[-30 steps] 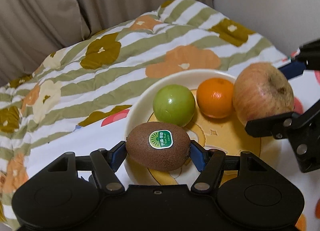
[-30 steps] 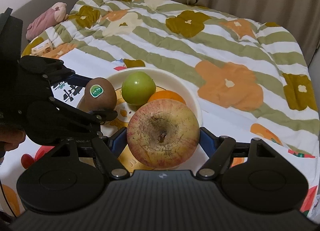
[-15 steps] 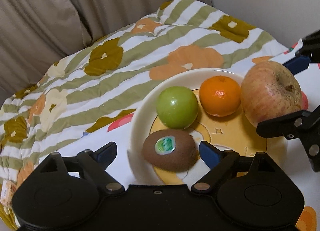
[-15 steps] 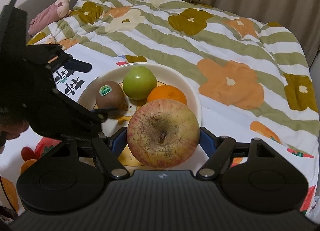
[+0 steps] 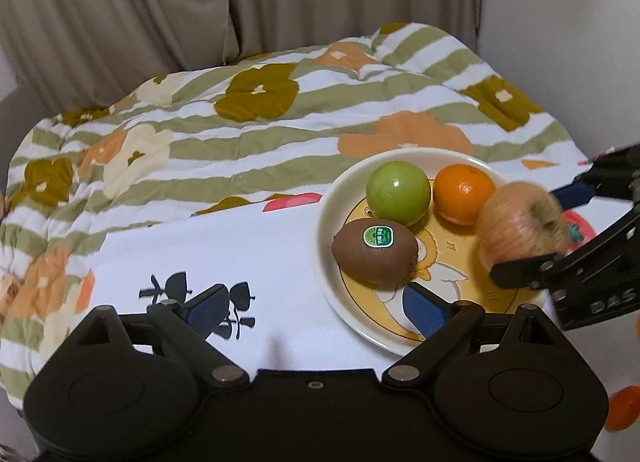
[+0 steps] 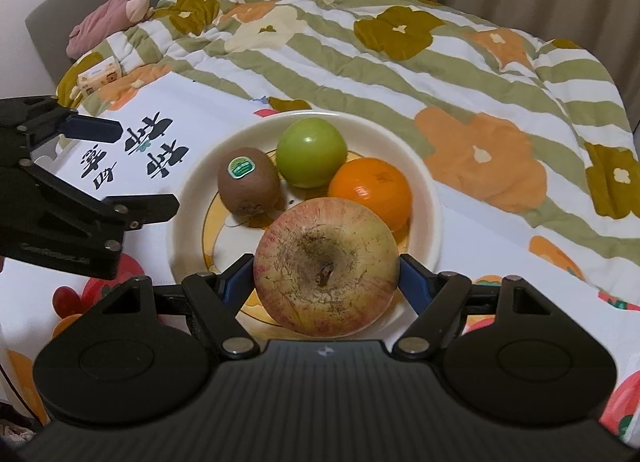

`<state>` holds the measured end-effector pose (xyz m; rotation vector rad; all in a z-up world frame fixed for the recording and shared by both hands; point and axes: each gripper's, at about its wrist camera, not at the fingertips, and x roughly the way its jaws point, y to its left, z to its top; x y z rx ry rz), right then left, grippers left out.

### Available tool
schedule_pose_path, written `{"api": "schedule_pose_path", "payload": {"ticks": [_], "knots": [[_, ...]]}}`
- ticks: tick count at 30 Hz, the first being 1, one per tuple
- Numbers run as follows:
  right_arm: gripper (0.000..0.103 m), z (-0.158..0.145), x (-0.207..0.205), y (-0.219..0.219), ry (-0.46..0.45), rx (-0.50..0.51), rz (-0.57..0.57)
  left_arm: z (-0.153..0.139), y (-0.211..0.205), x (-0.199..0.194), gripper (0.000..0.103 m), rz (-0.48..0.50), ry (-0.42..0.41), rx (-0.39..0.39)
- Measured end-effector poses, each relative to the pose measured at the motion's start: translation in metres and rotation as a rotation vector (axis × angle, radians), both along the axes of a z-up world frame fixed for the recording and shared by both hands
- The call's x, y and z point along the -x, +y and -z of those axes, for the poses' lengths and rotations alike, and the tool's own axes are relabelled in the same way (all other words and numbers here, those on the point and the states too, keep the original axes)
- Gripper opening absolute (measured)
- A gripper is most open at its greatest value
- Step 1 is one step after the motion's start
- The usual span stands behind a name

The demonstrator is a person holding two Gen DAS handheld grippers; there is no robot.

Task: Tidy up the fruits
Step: 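Lower the kiwi and apple into the bowl and open both tools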

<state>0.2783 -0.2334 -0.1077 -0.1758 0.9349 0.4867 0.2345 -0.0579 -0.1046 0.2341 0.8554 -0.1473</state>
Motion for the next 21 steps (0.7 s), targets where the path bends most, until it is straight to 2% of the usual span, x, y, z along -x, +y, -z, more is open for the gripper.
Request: {"api": "schedule_pose_path", "payload": {"ticks": [16, 21], "knots": [[0.091, 0.011, -0.002, 0.012, -0.005, 0.022, -0.001, -0.001, -0.003, 0.015, 0.096, 0.001, -0.006, 0.026], [0.098, 0.000, 0.006, 0.007, -0.070, 0.020, 0.015, -0.005, -0.004, 0.018, 0.096, 0.000, -0.013, 0.026]]}}
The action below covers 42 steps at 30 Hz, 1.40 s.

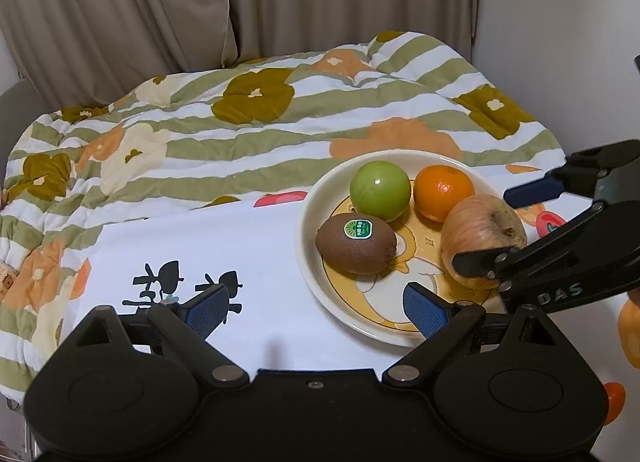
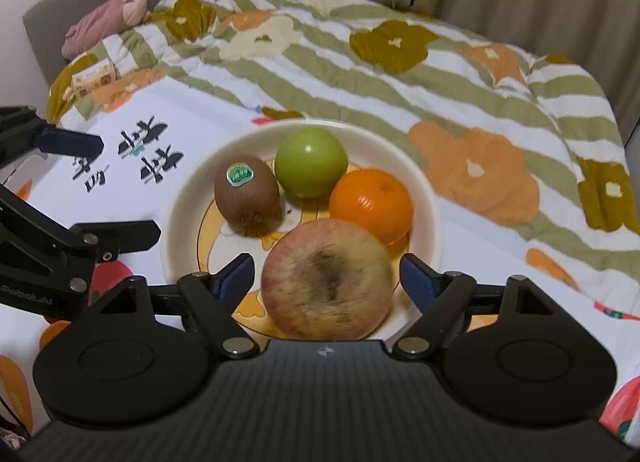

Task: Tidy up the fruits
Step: 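Lower the kiwi and apple into the bowl and open both tools, then pull both tools back from the bowl toward the remaining fruit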

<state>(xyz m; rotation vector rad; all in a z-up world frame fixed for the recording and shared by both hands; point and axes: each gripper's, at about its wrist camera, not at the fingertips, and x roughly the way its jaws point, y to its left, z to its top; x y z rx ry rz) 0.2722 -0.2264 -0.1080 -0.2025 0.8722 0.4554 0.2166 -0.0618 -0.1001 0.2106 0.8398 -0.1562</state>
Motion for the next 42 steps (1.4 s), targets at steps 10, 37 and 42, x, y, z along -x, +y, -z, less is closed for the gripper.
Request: {"api": "schedule_pose_path", "payload": {"ticks": [10, 37, 42], "knots": [[0.099, -0.019, 0.014, -0.006, -0.036, -0.010, 0.002, -0.014, -0.002, 0.013, 0.096, -0.017, -0.033, 0.004], [0.103, -0.105, 0.149, -0.021, -0.125, -0.080, 0.231, -0.092, 0.022, 0.131, 0.096, -0.031, -0.214, 0.086], [0.103, -0.109, 0.182, -0.018, -0.110, -0.088, 0.320, -0.090, 0.029, 0.155, 0.098, 0.021, -0.222, 0.101]]}}
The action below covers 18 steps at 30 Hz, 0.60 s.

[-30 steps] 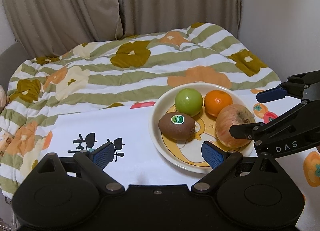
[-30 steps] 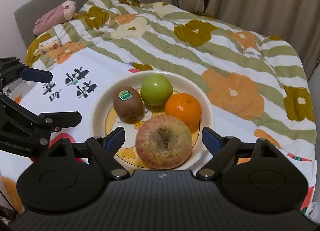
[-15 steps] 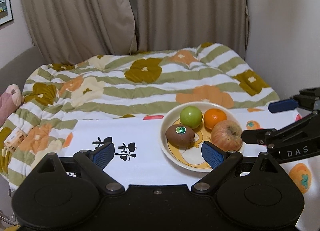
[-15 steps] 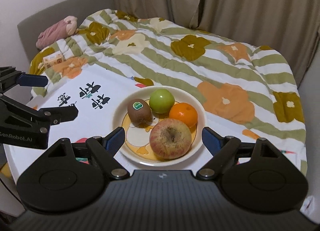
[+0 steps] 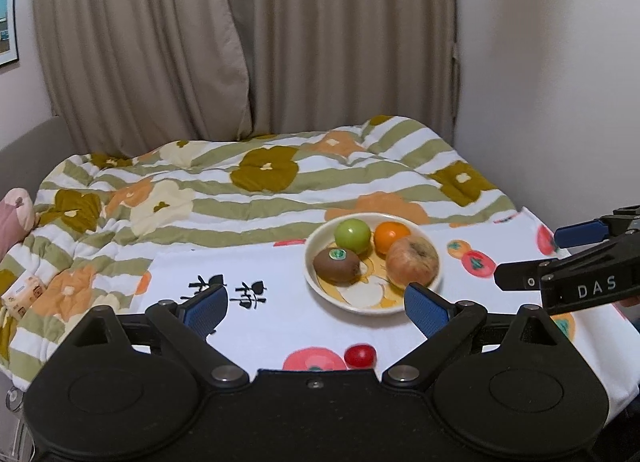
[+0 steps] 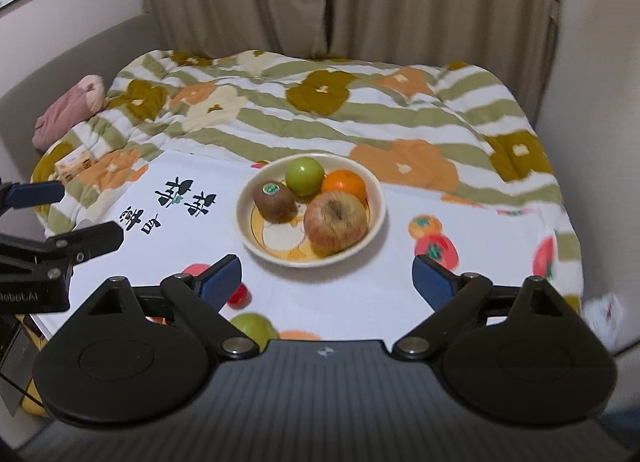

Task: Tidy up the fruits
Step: 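Pull both tools back from the bowl toward the remaining fruit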

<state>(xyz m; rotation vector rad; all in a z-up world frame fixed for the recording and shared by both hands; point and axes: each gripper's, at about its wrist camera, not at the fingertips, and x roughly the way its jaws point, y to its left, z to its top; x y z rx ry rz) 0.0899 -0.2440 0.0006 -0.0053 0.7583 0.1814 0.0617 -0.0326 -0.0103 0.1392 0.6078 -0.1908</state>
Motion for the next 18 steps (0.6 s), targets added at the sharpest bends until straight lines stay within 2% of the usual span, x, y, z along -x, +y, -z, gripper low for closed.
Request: {"api": "schedule_pose_path", "payload": {"ticks": [8, 18], "knots": [[0.103, 0.014, 0.042, 0.012, 0.027, -0.018, 0.117, 0.019, 0.012, 0.020, 0.101, 0.104, 0.025, -0.008], [0.103, 0.057, 0.055, 0.023, 0.067, -0.083, 0.176, 0.067, 0.020, 0.015, 0.100, 0.250, 0.054, -0.055]]}}
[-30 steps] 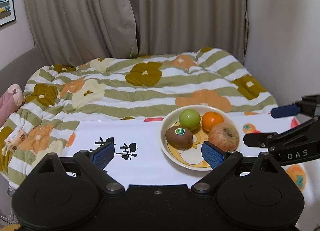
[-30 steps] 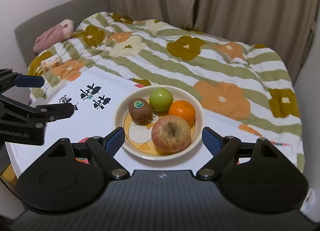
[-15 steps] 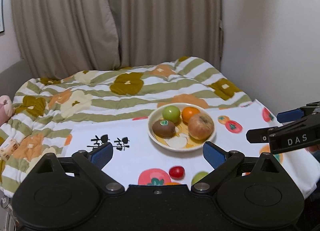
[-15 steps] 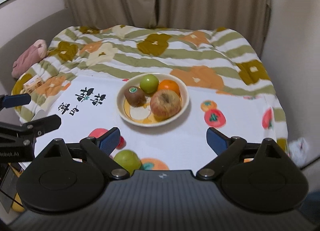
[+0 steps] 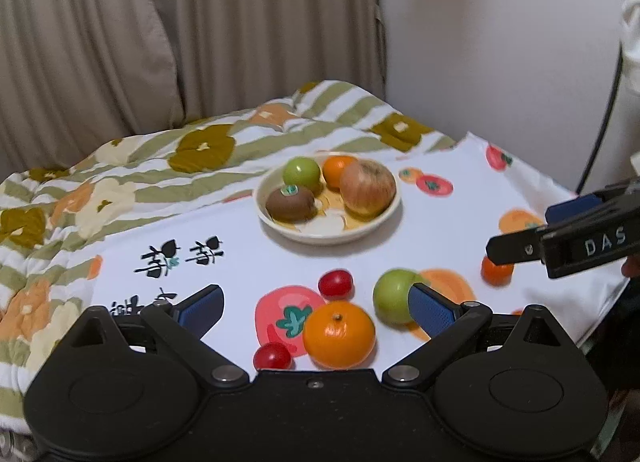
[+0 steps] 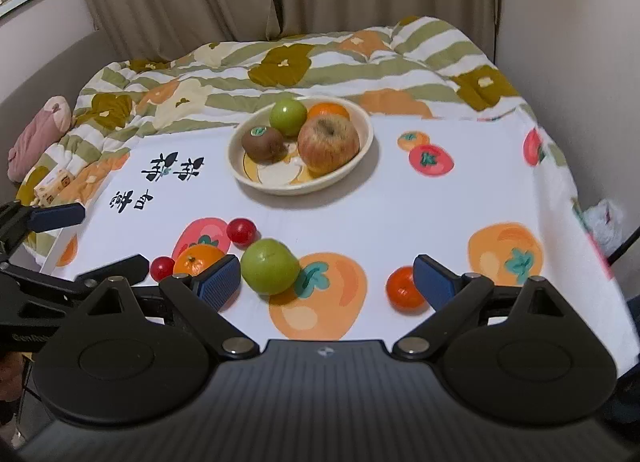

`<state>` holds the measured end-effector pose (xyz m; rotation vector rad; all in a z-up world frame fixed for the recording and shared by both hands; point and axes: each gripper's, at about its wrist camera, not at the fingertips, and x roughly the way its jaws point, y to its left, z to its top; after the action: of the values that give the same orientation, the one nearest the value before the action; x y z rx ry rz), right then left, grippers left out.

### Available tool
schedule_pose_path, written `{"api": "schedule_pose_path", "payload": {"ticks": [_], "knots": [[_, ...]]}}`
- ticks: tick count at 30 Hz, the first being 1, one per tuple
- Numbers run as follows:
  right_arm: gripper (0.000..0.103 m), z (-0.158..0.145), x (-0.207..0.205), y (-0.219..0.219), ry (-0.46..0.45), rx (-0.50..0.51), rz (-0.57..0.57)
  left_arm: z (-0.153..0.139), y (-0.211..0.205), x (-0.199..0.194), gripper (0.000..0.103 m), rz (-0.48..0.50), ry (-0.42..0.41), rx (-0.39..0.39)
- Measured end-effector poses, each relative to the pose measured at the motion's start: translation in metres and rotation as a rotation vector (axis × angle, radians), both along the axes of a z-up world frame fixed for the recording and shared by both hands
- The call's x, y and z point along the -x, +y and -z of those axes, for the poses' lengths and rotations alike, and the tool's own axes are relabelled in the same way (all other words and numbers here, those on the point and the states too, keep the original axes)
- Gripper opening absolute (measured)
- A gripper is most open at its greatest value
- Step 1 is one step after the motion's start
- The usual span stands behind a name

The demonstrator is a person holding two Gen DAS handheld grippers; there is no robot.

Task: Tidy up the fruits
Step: 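Pull both tools back from the bowl toward the remaining fruit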

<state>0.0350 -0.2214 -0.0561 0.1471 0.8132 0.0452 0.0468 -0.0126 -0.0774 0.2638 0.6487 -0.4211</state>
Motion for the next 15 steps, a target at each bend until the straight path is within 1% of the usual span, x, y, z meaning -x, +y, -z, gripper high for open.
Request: {"api": "schedule_pose_path", "payload": {"ticks": [6, 10, 11, 15], "knots": [[0.103, 0.030, -0.008, 0.015, 0.010, -0.010, 0.000, 0.036, -0.003, -0.008, 0.098, 0.096, -0.013, -0.063], [0.103, 0.046, -0.014, 0.024, 0.024, -0.010, 0.013, 0.059, -0.012, -0.015, 0.091, 0.170, 0.002, -0.117], [0.103, 0.050, -0.016, 0.026, 0.028, -0.018, 0.015, 0.064, -0.015, -0.016, 0.088, 0.180, 0.011, -0.132], [0.103, 0.061, -0.026, 0.030, 0.040, -0.037, 0.019, 0.076, -0.019, -0.022, 0.087, 0.209, 0.027, -0.151]]}}
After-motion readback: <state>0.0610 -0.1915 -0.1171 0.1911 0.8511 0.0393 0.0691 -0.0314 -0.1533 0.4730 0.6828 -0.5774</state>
